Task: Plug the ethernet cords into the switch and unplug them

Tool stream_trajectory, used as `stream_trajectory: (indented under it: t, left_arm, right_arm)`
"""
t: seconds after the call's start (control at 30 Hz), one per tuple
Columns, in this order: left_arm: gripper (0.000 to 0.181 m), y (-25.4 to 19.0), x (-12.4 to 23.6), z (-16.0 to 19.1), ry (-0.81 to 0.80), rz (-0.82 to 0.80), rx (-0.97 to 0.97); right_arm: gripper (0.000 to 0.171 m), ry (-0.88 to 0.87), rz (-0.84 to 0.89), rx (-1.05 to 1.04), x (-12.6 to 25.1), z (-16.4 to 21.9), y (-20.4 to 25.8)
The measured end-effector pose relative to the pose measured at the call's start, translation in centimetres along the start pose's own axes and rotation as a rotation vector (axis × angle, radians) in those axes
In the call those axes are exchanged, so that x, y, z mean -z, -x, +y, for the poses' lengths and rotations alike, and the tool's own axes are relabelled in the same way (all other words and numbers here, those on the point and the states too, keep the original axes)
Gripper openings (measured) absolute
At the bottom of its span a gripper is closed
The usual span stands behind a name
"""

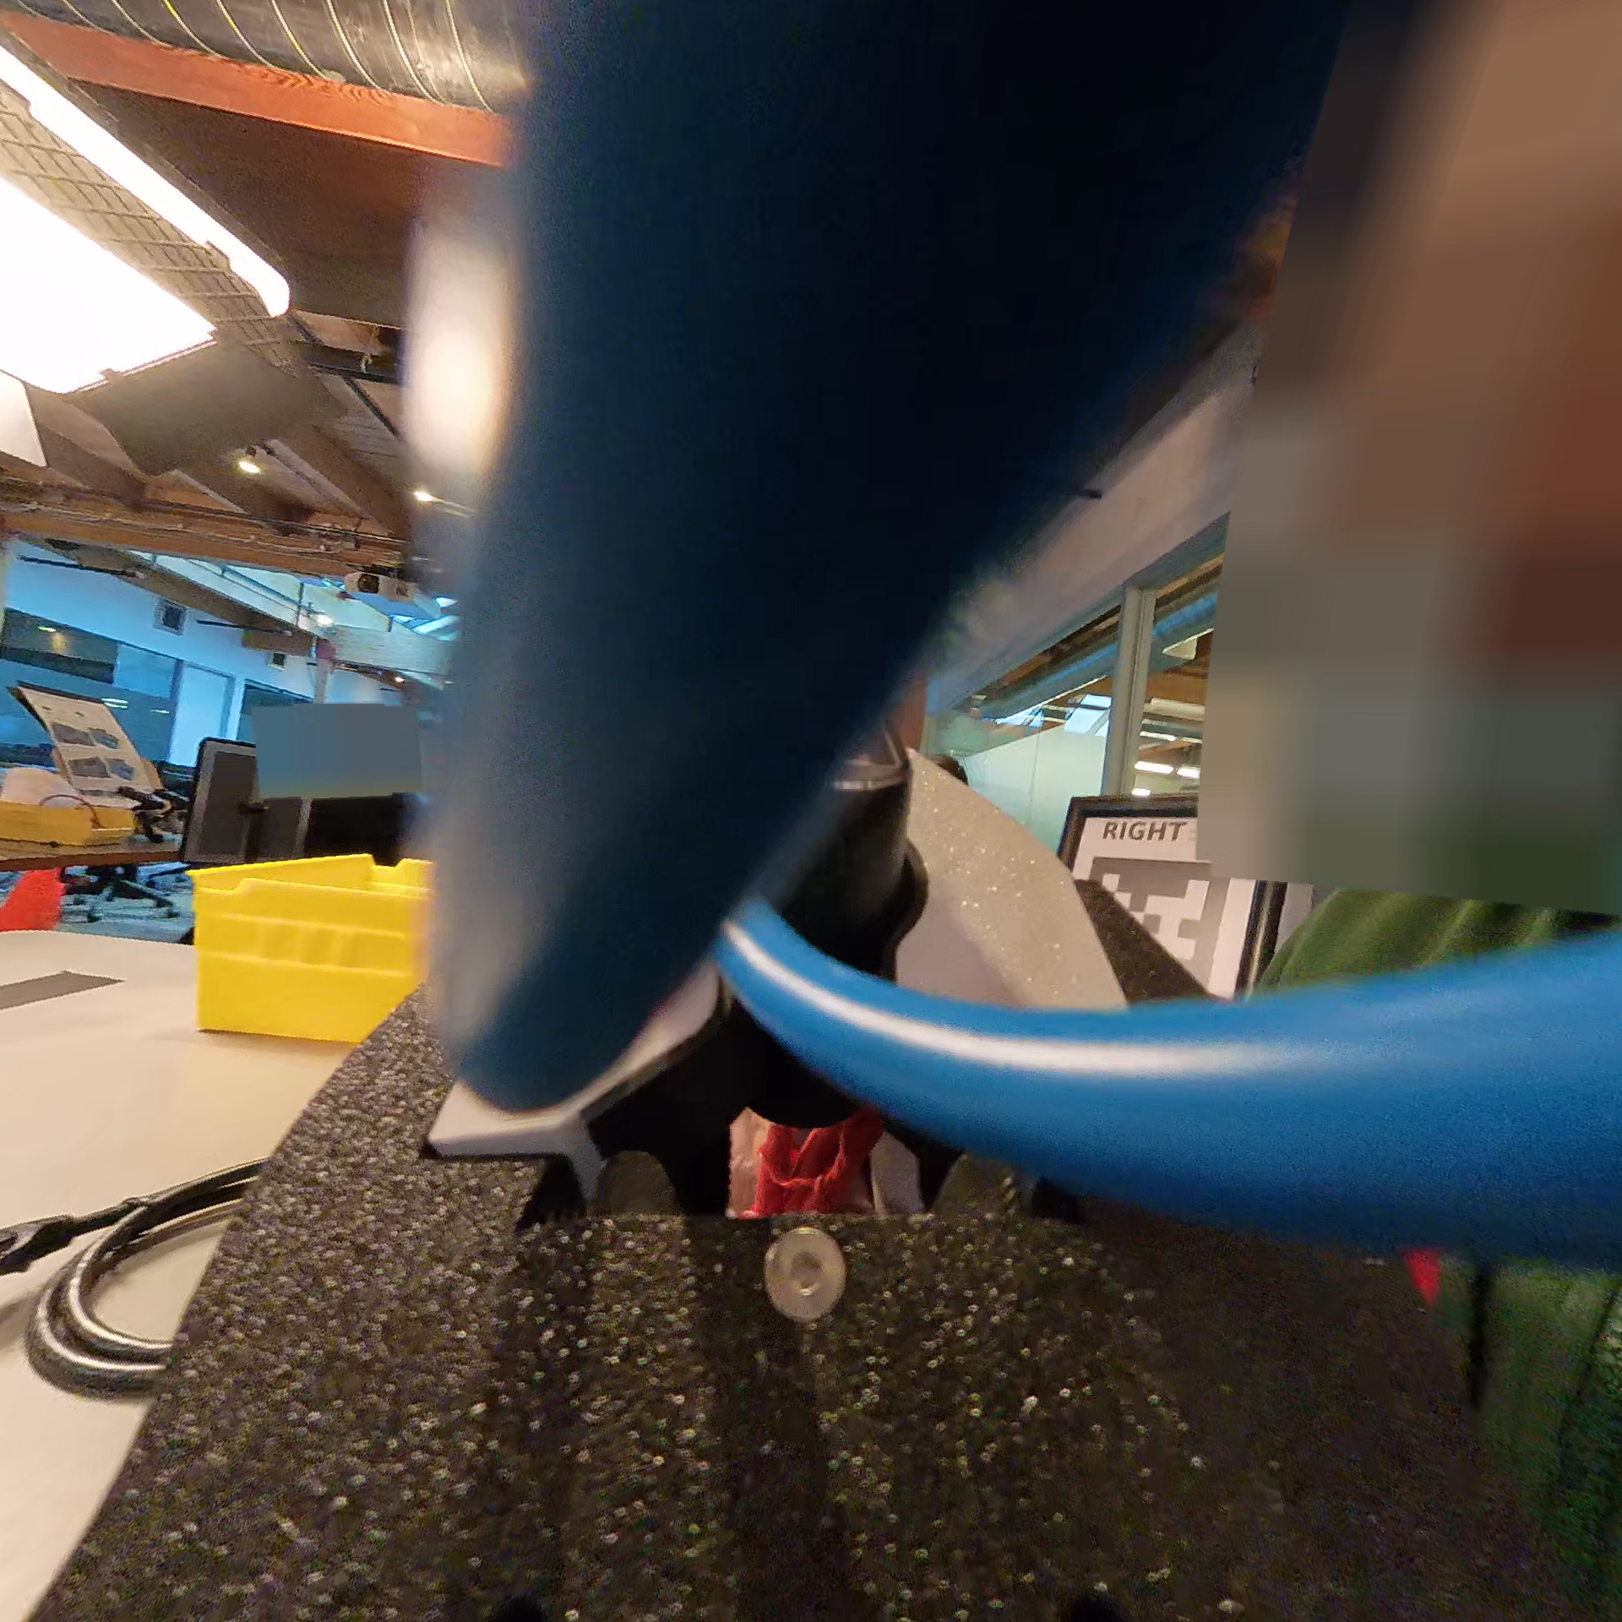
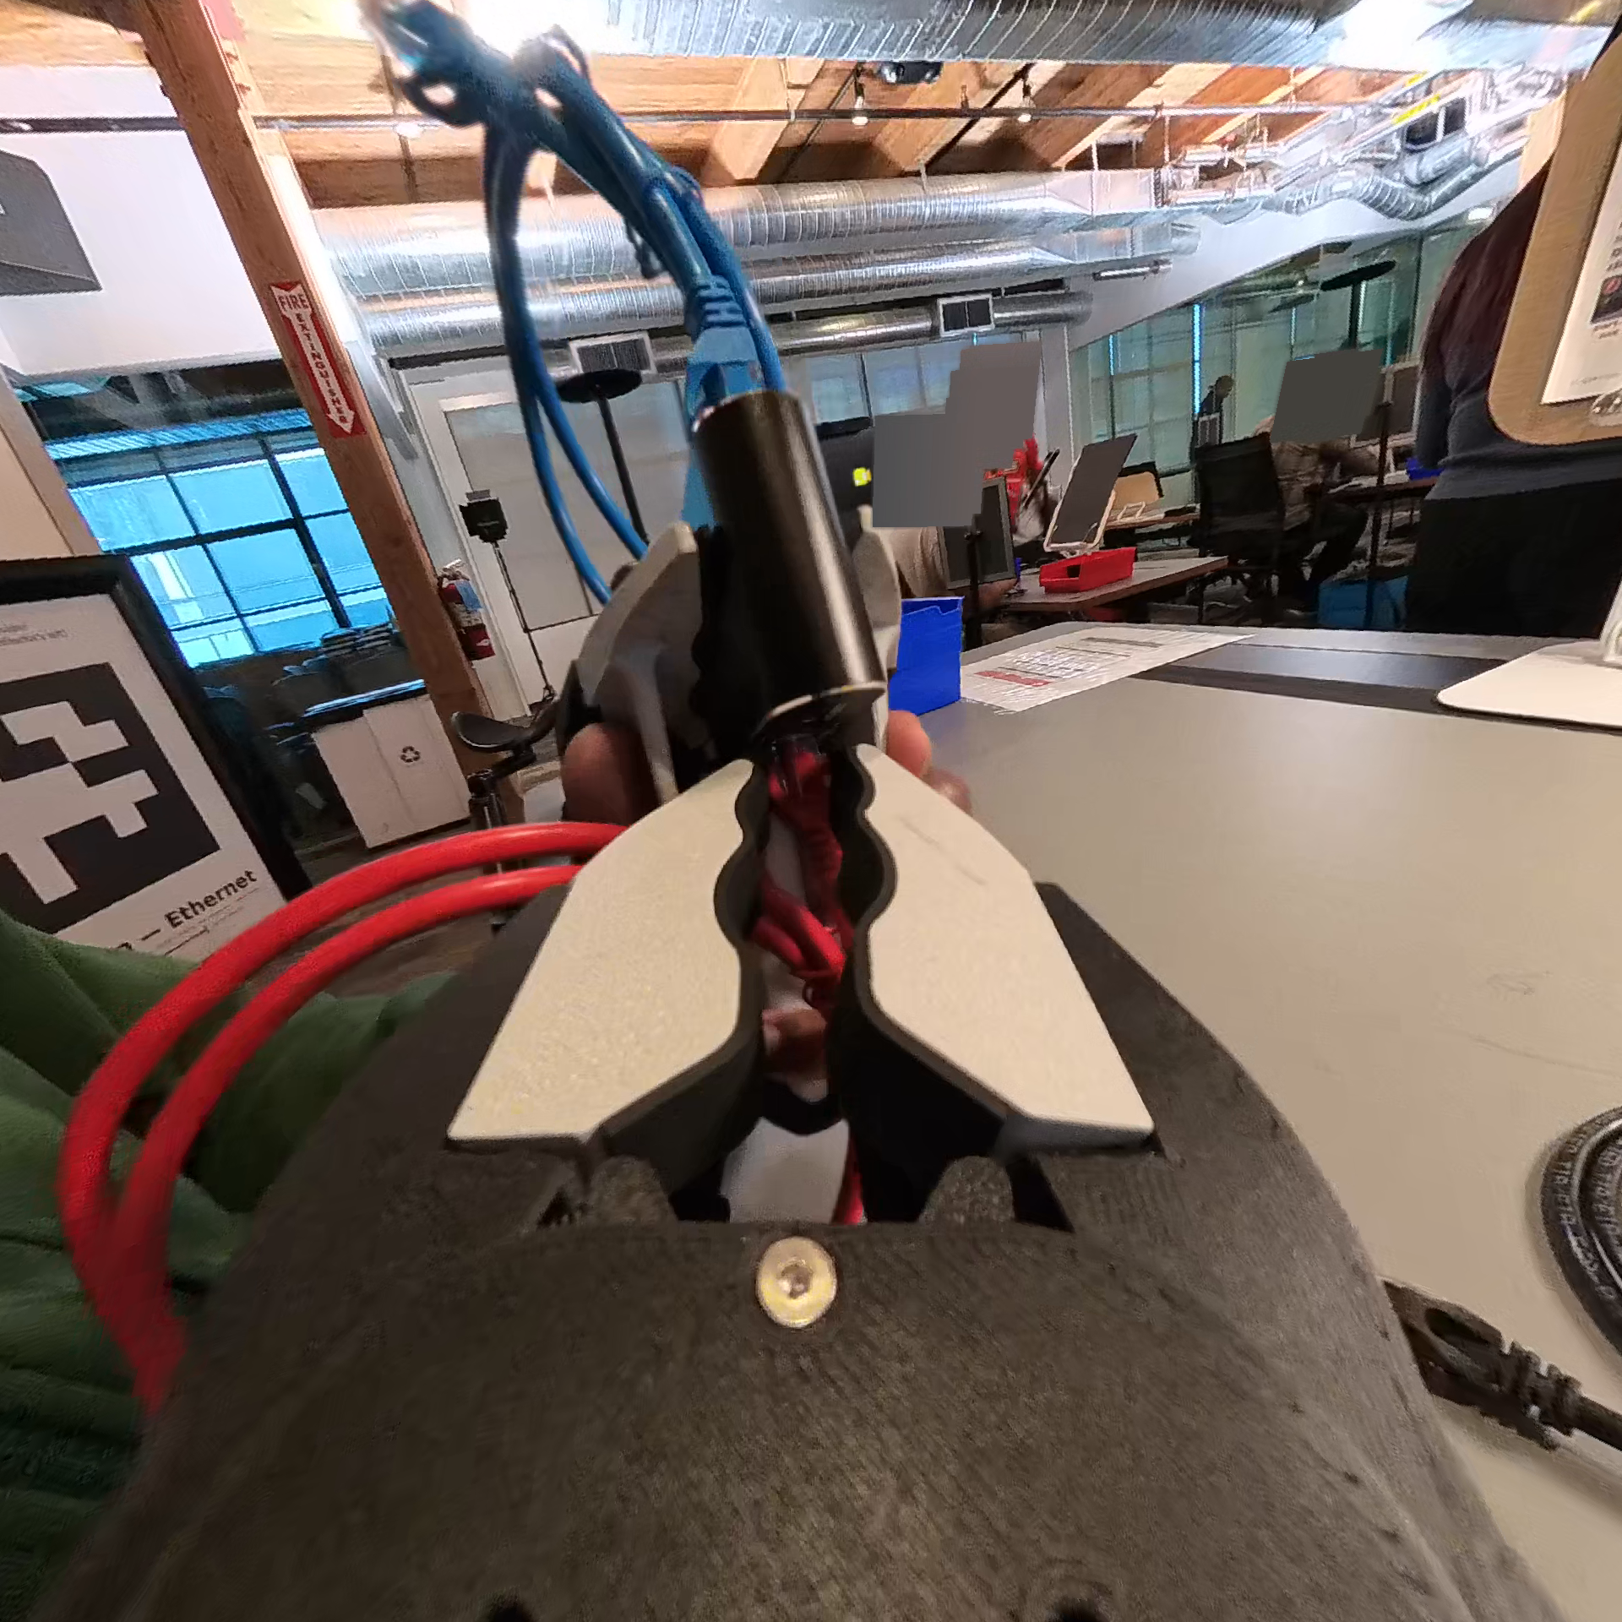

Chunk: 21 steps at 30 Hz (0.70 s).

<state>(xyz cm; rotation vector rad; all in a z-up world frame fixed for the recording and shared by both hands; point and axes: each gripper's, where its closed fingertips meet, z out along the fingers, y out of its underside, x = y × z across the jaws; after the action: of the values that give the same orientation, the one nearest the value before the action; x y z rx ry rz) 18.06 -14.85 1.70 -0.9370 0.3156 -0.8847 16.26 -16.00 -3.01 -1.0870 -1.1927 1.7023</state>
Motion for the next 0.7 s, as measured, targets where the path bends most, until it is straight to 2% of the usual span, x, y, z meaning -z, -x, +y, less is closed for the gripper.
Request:
stream_trajectory:
  t: [0.33,0.5,0.6,0.7]
  left_arm:
    - [0.031,0.1,0.0,0.0,0.036,-0.062,-0.135]
    - [0.032,0.9,0.3,0.4,0.044,-0.067,-0.020]
    - [0.032,1.4,0.5,1.5,0.131,-0.071,0.046]
    - [0.034,1.3,1.3,2.1,0.209,-0.104,0.020]
  right_arm:
    - [0.014,-0.015,-0.062,-0.170,-0.2,0.3,0.0]
    - [0.014,0.030,-0.005,-0.043,-0.2,0.6,-0.6]
    - [0.014,0.085,0.056,0.077,0.1,1.1,-1.3]
    - [0.014,0.149,0.013,0.082,0.5,2.0,-1.6]
